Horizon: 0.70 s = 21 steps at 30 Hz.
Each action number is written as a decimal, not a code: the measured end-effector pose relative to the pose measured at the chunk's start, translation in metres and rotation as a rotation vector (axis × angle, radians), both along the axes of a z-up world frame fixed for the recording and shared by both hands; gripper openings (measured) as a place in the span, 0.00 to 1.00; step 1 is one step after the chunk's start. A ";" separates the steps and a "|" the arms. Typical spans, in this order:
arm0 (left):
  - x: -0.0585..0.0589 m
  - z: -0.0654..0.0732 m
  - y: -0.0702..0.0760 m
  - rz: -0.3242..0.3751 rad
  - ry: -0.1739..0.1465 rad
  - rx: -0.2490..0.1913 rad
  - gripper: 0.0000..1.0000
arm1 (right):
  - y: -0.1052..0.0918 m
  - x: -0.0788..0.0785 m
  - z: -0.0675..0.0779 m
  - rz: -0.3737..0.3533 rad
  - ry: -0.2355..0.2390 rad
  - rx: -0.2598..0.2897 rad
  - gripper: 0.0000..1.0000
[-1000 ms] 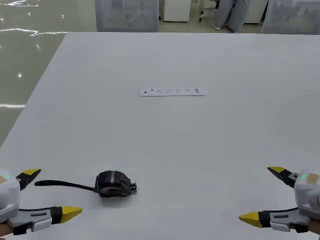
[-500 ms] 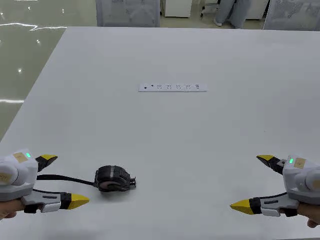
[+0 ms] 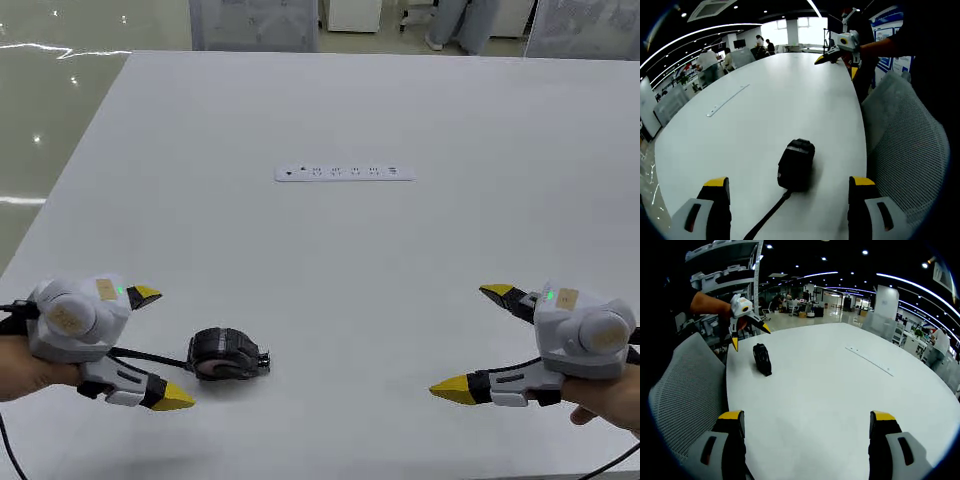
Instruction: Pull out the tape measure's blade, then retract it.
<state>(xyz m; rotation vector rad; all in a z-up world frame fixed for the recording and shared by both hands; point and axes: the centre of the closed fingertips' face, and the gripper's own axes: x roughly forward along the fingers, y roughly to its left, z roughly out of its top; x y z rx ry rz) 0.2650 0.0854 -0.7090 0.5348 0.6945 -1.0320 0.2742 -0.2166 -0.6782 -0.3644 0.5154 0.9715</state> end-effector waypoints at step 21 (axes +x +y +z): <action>0.001 -0.011 -0.036 -0.220 0.086 0.157 0.69 | 0.068 0.007 0.000 0.165 -0.012 -0.019 1.00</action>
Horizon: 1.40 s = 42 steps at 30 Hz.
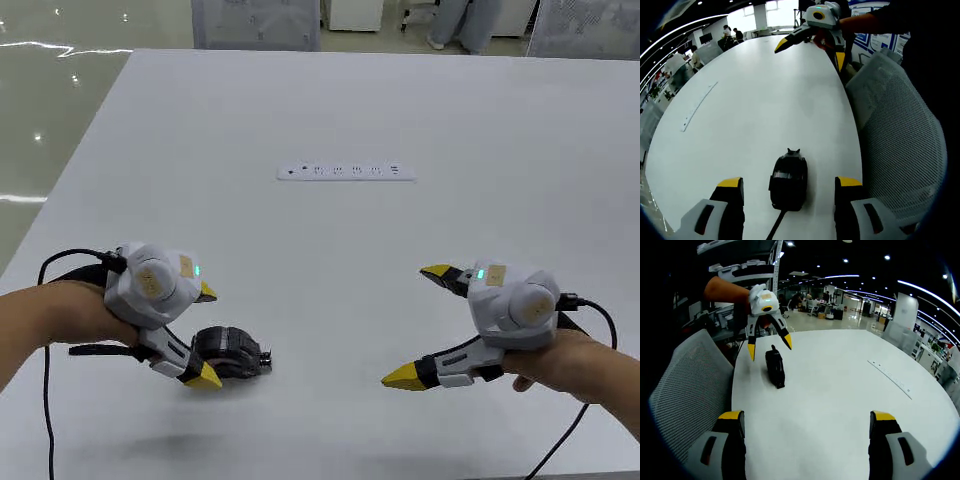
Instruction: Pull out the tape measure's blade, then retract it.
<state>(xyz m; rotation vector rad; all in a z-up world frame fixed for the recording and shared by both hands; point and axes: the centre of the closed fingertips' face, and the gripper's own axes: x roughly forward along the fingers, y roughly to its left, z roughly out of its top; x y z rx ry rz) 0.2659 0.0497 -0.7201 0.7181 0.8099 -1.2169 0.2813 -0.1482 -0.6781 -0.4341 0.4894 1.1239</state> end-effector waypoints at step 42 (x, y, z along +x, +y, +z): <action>0.001 -0.029 -0.012 -0.116 -0.013 0.159 0.29 | 0.133 -0.010 -0.041 0.302 0.016 -0.028 0.72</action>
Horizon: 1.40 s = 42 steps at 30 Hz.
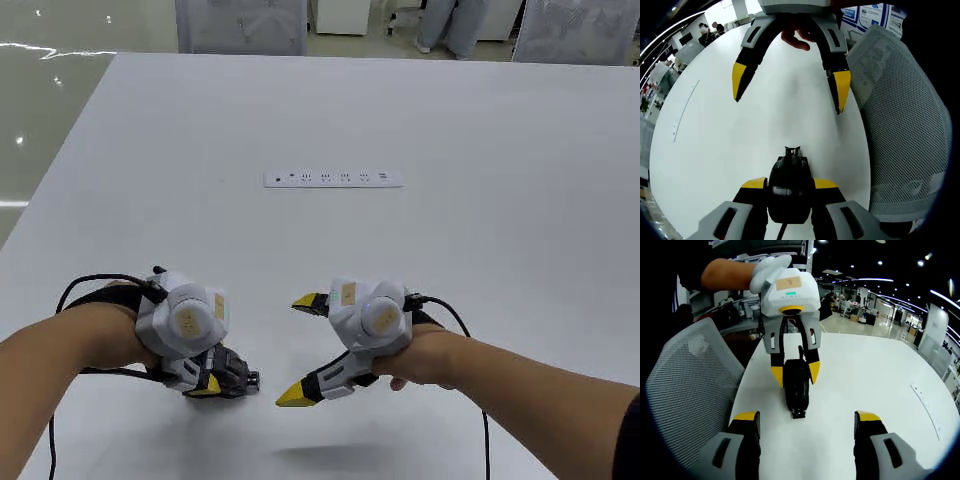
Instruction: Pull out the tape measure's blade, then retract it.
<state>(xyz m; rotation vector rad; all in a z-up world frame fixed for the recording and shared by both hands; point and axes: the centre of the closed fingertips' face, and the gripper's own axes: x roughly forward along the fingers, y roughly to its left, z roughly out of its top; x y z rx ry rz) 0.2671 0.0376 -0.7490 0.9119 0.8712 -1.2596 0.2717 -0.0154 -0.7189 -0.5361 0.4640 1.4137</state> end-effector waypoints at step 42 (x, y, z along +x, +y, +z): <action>0.002 -0.003 -0.002 0.061 0.017 -0.016 0.29 | 0.032 -0.009 -0.072 0.084 0.060 -0.187 0.12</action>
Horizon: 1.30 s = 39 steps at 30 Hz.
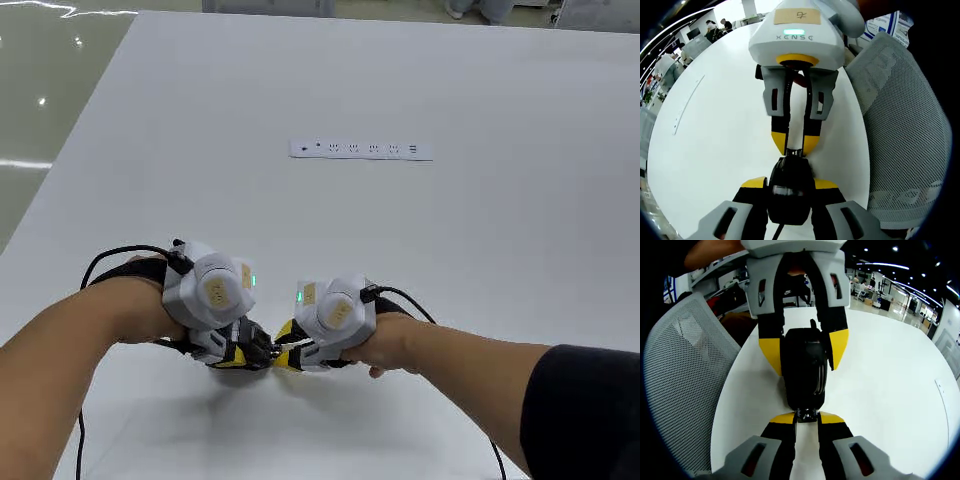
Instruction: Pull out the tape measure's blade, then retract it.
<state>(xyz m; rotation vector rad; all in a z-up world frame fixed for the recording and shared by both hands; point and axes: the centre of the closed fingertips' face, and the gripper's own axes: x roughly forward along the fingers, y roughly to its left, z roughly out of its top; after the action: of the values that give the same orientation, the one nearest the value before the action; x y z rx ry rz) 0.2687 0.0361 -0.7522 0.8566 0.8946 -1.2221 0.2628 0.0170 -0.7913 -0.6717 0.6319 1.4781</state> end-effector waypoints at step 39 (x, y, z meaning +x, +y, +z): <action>0.001 0.003 0.000 0.043 0.016 -0.083 0.29 | -0.014 0.002 0.002 -0.022 0.024 -0.003 0.10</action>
<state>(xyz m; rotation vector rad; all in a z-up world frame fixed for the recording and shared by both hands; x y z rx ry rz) 0.2698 0.0363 -0.7496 0.7589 0.8651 -1.2214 0.2653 0.0028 -0.7893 -0.6485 0.6587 1.4674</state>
